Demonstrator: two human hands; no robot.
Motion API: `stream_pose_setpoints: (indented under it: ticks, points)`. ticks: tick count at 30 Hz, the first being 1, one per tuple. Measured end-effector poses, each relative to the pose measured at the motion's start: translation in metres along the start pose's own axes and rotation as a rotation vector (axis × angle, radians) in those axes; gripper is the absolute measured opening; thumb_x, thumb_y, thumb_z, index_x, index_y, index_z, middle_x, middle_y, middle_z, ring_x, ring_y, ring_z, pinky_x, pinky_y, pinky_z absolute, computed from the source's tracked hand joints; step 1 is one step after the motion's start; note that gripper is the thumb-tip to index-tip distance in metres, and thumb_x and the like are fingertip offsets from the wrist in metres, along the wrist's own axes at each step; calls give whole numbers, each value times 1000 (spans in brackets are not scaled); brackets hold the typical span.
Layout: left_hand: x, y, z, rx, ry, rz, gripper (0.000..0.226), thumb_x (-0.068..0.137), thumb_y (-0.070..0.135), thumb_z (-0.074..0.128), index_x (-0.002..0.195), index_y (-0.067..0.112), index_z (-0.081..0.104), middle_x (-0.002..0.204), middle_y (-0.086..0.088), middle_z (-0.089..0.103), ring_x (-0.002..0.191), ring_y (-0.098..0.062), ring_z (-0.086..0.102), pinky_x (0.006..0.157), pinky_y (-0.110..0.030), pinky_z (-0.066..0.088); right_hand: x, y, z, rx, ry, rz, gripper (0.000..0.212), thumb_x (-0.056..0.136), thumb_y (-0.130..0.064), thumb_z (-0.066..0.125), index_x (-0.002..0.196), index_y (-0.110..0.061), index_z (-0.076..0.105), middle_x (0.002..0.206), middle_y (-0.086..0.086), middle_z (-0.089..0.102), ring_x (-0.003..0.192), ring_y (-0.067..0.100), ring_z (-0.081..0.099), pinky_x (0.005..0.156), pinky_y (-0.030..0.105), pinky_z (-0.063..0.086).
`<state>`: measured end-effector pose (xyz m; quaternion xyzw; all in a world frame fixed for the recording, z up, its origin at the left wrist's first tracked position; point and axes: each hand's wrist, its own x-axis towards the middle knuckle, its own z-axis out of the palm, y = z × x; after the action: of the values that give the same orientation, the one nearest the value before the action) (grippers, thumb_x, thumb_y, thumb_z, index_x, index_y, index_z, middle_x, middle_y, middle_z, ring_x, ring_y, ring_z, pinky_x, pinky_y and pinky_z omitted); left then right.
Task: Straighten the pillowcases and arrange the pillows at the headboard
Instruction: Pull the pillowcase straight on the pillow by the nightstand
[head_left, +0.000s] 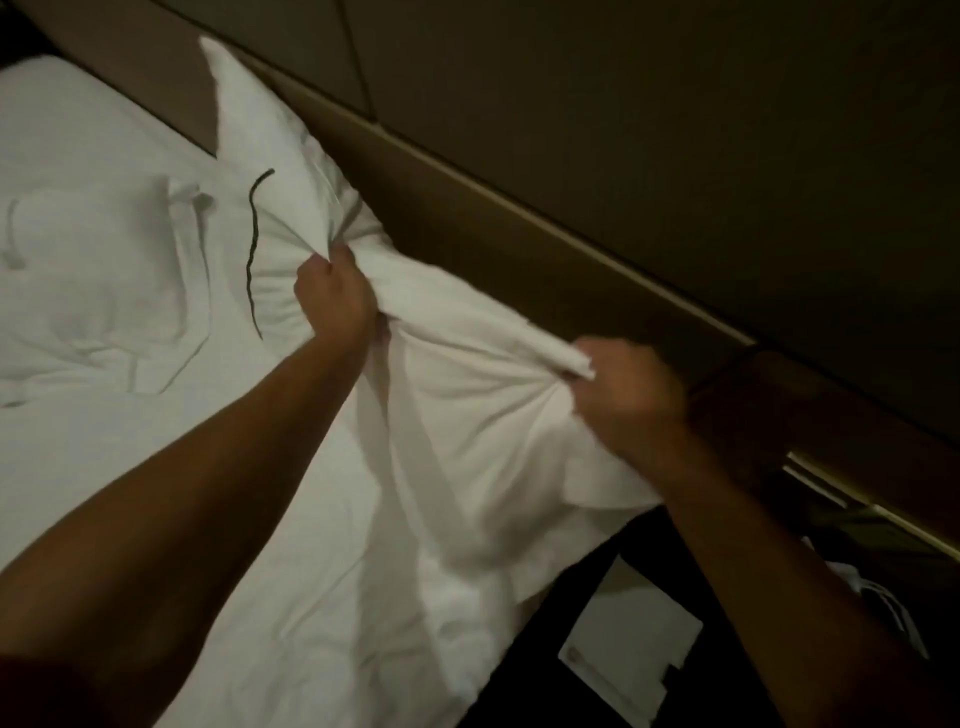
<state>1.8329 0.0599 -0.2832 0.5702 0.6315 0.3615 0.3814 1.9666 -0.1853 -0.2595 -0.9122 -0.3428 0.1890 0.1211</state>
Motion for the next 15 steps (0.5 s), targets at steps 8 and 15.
stream_pose_setpoints:
  ticks: [8,15]
  points:
    - [-30,-23,53,178,-228,-143,47,108,25,28,138,-6,45,141,-32,45,132,-44,41,109,-42,27,-14,62,-14,39,-143,211,59,85,-67,62,125,-23,59,122,10,66,113,33,64,89,35,50]
    - [-50,-2,46,-90,-112,-102,55,100,41,42,133,-2,54,136,-17,56,123,-31,53,102,-31,38,-35,78,-6,-111,120,147,36,95,-51,55,114,-21,62,109,11,69,101,35,67,73,32,40]
